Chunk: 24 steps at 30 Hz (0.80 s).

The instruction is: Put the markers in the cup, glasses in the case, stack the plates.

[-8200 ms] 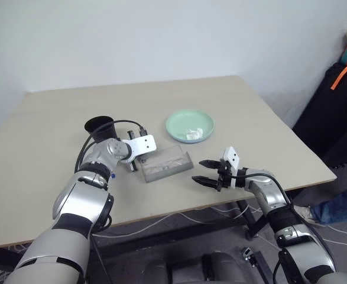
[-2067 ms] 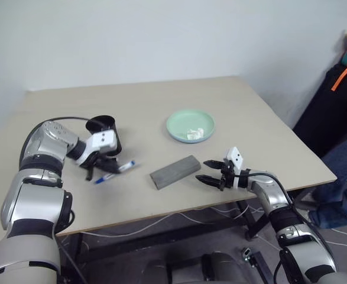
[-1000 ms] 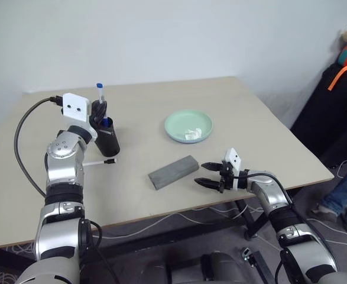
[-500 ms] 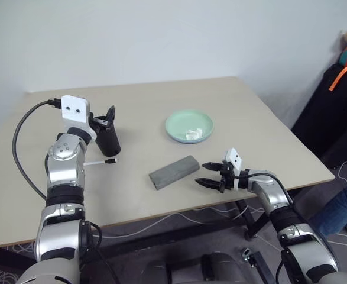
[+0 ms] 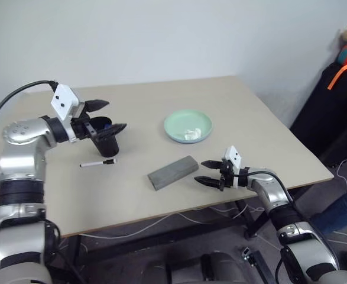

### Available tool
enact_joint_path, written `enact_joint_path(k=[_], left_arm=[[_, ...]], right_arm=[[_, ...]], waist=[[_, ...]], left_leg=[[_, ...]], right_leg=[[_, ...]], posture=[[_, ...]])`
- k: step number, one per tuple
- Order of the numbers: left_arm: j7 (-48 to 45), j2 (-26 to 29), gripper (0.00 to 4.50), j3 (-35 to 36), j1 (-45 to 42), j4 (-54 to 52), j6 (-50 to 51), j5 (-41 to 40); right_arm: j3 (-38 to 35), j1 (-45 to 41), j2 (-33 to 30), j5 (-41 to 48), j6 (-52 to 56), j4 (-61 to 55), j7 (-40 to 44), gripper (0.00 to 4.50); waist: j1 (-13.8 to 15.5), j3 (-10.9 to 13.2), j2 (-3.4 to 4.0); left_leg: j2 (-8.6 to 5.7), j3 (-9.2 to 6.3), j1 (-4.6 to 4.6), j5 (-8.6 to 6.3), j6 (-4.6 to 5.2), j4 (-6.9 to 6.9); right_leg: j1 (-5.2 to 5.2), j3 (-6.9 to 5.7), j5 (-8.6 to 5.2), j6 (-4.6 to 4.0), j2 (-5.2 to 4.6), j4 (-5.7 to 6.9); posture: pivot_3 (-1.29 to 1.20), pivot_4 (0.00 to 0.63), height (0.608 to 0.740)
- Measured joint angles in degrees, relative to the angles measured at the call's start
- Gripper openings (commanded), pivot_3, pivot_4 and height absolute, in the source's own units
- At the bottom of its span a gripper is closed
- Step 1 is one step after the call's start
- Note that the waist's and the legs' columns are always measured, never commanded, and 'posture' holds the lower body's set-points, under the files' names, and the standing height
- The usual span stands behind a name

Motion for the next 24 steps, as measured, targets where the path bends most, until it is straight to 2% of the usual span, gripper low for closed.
enact_joint_path(k=[2,4,7,14,18,24], left_arm=[[-5.61,4.28,4.47,-4.86,-0.04,1.51,0.41,3.67],[-8.64,7.63,4.47,-10.92,-1.47,7.71,-2.2,10.47],[-9.43,8.18,4.47,-17.02,-4.25,16.62,-7.48,18.47],[-2.65,3.78,4.47,-23.56,-17.01,37.24,-16.59,31.34],[1.99,1.04,4.47,-24.37,-19.25,44.52,-18.58,34.79],[4.28,-0.82,4.47,-24.12,-20.52,49.26,-18.32,36.87]], right_arm=[[0.03,-0.21,0.21,0.0,-0.09,0.15,-0.01,3.79],[0.09,-0.21,0.37,-0.02,-0.15,0.73,-0.02,3.79],[0.1,-0.24,0.41,-0.04,-0.21,1.36,-0.08,3.79],[0.04,-0.25,0.32,-0.06,-0.48,1.52,-0.32,3.79],[-0.02,-0.09,0.0,-0.05,-0.48,1.5,-0.37,3.79],[-0.11,0.04,-0.33,-0.05,-0.46,1.38,-0.57,3.79]], waist=[[0.08,0.01,0.02],[0.1,0.01,0.03],[0.34,0.01,-0.04],[0.31,0.0,-0.09],[0.11,0.0,-0.09],[0.16,0.0,-0.1]], left_leg=[[0.0,0.0,0.03,-0.01,-0.02,0.0],[0.0,0.0,0.03,-0.01,-0.02,0.0],[0.03,-0.04,-0.04,-0.01,-0.02,0.03],[0.01,0.0,-0.19,0.09,0.18,0.04],[0.03,0.02,-0.18,0.09,0.18,0.04],[0.03,0.01,-0.18,0.09,0.17,0.05]], right_leg=[[0.03,0.0,-0.01,-0.01,0.0,0.0],[0.02,-0.01,-0.01,-0.02,0.0,0.02],[-0.02,-0.06,-0.01,-0.02,0.0,0.02],[-0.1,-0.05,-0.01,0.0,-0.03,-0.03],[-0.14,-0.04,-0.01,0.01,-0.02,0.01],[-0.13,-0.05,-0.01,0.01,-0.03,0.01]], posture=[[0.0,0.0,0.74],[0.0,0.0,0.74],[0.0,0.0,0.74],[0.0,0.0,0.74],[0.0,0.0,0.74],[0.0,0.0,0.74]])
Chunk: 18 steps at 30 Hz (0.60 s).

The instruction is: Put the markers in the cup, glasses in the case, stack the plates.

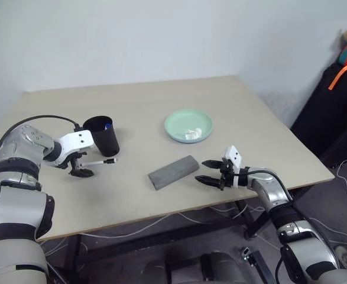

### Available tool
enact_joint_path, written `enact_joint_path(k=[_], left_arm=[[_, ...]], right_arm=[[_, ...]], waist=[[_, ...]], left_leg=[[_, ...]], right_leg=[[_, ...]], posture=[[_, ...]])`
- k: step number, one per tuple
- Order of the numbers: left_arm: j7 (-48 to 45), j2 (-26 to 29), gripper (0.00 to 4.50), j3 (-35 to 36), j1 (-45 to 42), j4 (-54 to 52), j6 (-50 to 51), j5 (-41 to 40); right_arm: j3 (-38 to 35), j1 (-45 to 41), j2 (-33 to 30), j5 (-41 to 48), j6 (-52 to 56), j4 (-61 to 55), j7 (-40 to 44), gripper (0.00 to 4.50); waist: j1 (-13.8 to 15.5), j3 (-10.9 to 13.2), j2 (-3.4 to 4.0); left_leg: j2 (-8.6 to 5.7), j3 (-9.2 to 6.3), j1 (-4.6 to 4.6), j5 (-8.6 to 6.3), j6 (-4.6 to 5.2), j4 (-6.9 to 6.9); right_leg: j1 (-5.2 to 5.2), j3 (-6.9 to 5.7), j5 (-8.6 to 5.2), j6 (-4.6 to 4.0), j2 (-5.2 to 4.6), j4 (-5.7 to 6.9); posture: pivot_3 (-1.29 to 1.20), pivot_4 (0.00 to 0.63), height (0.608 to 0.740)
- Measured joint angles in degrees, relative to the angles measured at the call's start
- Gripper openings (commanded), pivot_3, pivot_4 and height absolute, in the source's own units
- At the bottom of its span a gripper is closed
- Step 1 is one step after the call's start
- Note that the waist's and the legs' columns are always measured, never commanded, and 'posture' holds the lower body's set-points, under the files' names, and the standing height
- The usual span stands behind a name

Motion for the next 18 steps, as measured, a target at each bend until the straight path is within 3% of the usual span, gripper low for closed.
enact_joint_path(k=[8,18], left_arm=[[6.8,-2.73,4.47,0.41,-0.23,2.14,1.04,1.64],[2.82,-6.29,4.47,4.66,-0.72,3.52,8.26,-0.42]], right_arm=[[0.0,0.11,-0.2,0.0,0.3,-0.8,-0.2,3.79],[0.04,2.72,-0.69,0.01,2.05,-4.25,-0.79,3.79]], waist=[[0.13,0.0,-0.02],[-0.03,0.0,-0.03]], left_leg=[[0.0,-0.01,-0.01,-0.01,-0.01,0.0],[0.0,-0.01,0.0,0.0,0.0,0.02]], right_leg=[[0.0,-0.01,0.05,0.08,-0.01,0.0],[0.01,-0.01,0.07,0.12,0.0,0.01]], posture=[[0.0,0.0,0.74],[0.0,0.0,0.74]])
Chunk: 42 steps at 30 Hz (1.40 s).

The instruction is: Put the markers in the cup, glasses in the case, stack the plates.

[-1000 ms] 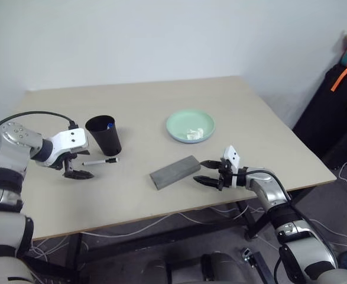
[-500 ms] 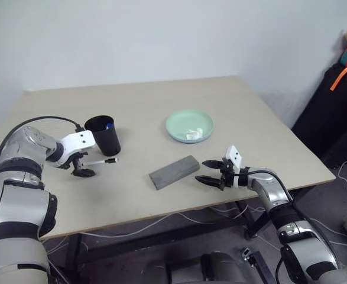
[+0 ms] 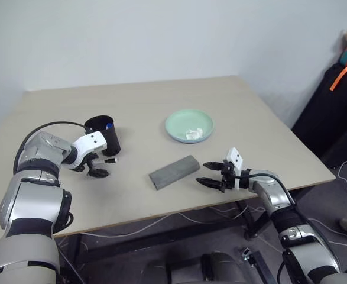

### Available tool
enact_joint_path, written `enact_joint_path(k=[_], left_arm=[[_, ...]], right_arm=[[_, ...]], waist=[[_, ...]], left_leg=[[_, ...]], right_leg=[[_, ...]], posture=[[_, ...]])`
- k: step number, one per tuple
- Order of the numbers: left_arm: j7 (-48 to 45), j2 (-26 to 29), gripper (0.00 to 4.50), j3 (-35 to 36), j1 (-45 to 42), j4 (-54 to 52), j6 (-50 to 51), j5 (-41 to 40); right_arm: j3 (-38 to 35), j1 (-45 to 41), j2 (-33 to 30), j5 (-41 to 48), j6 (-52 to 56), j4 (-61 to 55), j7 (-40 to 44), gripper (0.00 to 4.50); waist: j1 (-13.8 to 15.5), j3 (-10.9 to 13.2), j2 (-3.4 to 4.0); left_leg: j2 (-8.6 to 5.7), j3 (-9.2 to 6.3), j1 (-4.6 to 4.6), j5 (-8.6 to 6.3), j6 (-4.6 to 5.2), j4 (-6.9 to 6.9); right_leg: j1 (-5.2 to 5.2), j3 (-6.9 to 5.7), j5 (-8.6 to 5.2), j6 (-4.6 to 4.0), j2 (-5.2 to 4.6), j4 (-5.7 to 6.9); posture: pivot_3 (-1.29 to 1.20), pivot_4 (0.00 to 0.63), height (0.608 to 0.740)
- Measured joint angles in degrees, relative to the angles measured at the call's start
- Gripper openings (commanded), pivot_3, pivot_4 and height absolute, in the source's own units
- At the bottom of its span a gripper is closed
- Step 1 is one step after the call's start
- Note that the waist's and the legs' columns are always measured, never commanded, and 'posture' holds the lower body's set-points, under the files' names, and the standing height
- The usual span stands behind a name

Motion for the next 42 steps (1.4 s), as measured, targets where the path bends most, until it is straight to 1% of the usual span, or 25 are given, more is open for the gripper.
enact_joint_path(k=[7,8,14,20,29,31,36,42], left_arm=[[2.55,-1.41,4.47,0.87,-0.04,0.14,1.78,0.03],[2.79,-1.5,4.47,0.87,-0.04,0.14,1.88,0.07],[2.6,-1.86,4.47,1.46,-0.06,0.15,3.95,0.05],[-2.31,-2.69,4.47,3.57,-0.39,0.22,8.96,-0.76],[-6.43,-2.99,4.47,4.34,-0.49,0.21,10.56,-0.7],[-8.69,-2.82,4.47,4.29,-0.7,0.21,10.91,-0.63],[-12.45,-1.46,4.47,2.27,-0.79,0.15,9.86,0.7],[-13.36,-0.71,4.47,-0.28,-0.79,-0.28,7.92,2.41]], right_arm=[[-0.02,2.51,-1.2,0.05,2.09,-4.6,-0.54,3.79],[-0.02,2.83,-1.3,0.07,2.29,-5.12,-0.64,3.79],[-0.06,4.84,-2.31,0.18,4.05,-8.29,-1.37,3.79],[-0.13,5.83,-3.11,0.53,4.99,-9.65,-2.24,3.79],[-0.13,5.99,-3.17,0.62,5.38,-10.25,-2.41,3.79],[-0.13,5.98,-3.17,0.62,5.52,-10.25,-2.41,3.79],[-0.12,5.77,-3.1,0.62,5.53,-10.15,-2.39,3.79],[-0.07,5.06,-2.59,0.61,5.53,-9.13,-2.39,3.79]], waist=[[0.03,0.0,0.0],[0.06,-0.01,0.0],[0.15,-0.01,0.01],[0.17,-0.01,0.01],[0.13,-0.01,0.01],[0.12,-0.01,0.0],[-0.05,-0.01,0.0],[-0.06,-0.01,0.0]], left_leg=[[0.0,-0.01,0.07,-0.02,-0.04,0.0],[-0.01,-0.02,0.09,-0.1,-0.18,0.0],[-0.01,-0.01,0.15,-0.11,-0.2,0.03],[-0.05,-0.02,0.08,-0.12,-0.18,0.02],[-0.05,-0.03,0.1,-0.12,-0.15,0.02],[-0.05,-0.03,0.09,-0.12,-0.16,0.02],[-0.05,-0.02,0.08,-0.12,-0.14,0.01],[-0.01,-0.02,0.11,-0.13,-0.16,0.01]], right_leg=[[0.06,0.0,0.0,0.0,0.0,0.02],[0.09,0.0,0.0,0.0,-0.01,0.02],[0.14,0.0,-0.07,-0.11,-0.02,0.04],[0.13,0.0,-0.07,-0.1,-0.05,-0.04],[0.13,0.0,-0.07,-0.1,-0.04,-0.02],[0.12,0.0,-0.08,-0.1,-0.04,-0.03],[0.11,0.01,-0.08,-0.11,-0.04,-0.03],[0.09,0.01,-0.08,-0.11,-0.01,0.0]], posture=[[0.0,0.0,0.74],[0.0,0.0,0.74],[0.0,0.0,0.74],[0.0,0.0,0.74],[0.0,0.0,0.74],[0.0,0.0,0.74],[0.0,0.0,0.74],[0.0,0.0,0.74]])
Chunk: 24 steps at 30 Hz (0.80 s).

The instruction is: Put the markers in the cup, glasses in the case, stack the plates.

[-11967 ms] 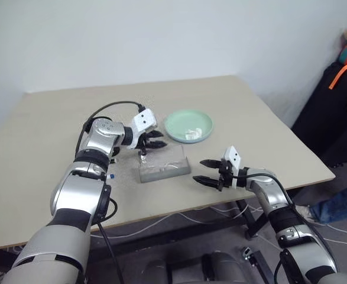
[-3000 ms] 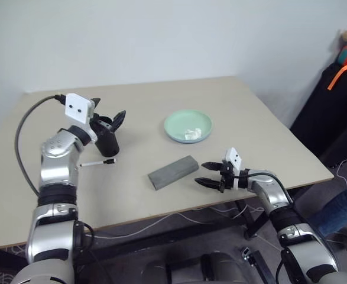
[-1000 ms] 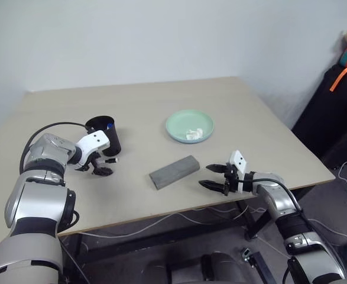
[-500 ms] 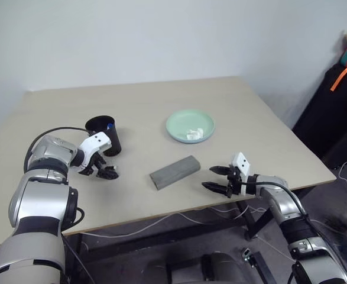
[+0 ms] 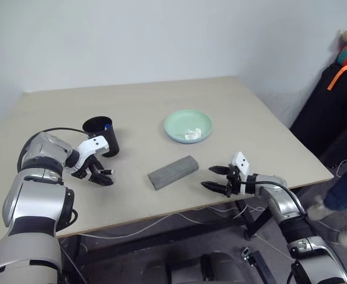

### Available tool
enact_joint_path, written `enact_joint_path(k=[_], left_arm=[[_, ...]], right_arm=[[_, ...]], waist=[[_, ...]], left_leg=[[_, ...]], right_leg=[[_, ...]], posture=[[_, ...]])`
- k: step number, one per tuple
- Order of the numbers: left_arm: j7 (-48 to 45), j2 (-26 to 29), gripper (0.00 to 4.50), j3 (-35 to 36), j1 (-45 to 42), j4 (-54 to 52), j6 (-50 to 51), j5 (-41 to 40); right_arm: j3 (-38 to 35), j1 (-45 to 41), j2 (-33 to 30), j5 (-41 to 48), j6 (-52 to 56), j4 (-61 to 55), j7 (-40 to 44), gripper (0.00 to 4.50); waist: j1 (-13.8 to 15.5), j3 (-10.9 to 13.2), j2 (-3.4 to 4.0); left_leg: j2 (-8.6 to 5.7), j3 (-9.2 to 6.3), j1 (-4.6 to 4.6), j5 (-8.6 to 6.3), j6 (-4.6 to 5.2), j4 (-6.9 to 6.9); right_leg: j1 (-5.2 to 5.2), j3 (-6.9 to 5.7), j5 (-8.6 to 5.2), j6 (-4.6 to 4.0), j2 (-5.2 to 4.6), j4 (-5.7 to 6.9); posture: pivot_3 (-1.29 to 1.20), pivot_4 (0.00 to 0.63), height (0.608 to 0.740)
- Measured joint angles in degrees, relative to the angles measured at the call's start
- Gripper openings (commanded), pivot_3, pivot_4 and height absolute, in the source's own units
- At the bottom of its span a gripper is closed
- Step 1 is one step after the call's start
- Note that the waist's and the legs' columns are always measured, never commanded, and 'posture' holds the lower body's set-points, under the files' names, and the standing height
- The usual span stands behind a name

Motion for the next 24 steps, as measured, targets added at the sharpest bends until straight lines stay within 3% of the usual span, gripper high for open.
enact_joint_path(k=[2,15,24], left_arm=[[-0.48,0.14,4.47,-0.42,-0.01,-0.07,-0.34,0.22],[-2.93,1.18,0.16,-3.08,-0.12,-0.27,-2.66,2.22],[-2.87,1.19,0.16,-3.39,-0.11,-0.29,-4.6,2.17]], right_arm=[[0.03,-0.62,0.1,0.0,-0.01,0.16,0.01,3.79],[0.03,-1.05,0.72,0.0,-0.07,0.28,-0.11,3.79],[0.02,-1.05,1.1,-0.01,-0.38,0.87,-0.53,3.79]], waist=[[0.0,0.0,0.0],[0.03,0.0,0.0],[0.04,0.0,0.0]], left_leg=[[0.0,0.0,0.0,0.0,0.0,0.0],[-0.01,0.01,-0.02,0.01,0.04,0.0],[0.0,0.01,-0.03,0.01,0.04,0.0]], right_leg=[[0.0,0.0,0.0,0.0,0.0,0.0],[-0.01,0.01,-0.01,0.0,0.0,-0.03],[-0.01,0.0,-0.01,0.0,0.0,-0.02]], posture=[[0.0,0.0,0.74],[0.0,0.0,0.74],[0.0,0.0,0.74]])
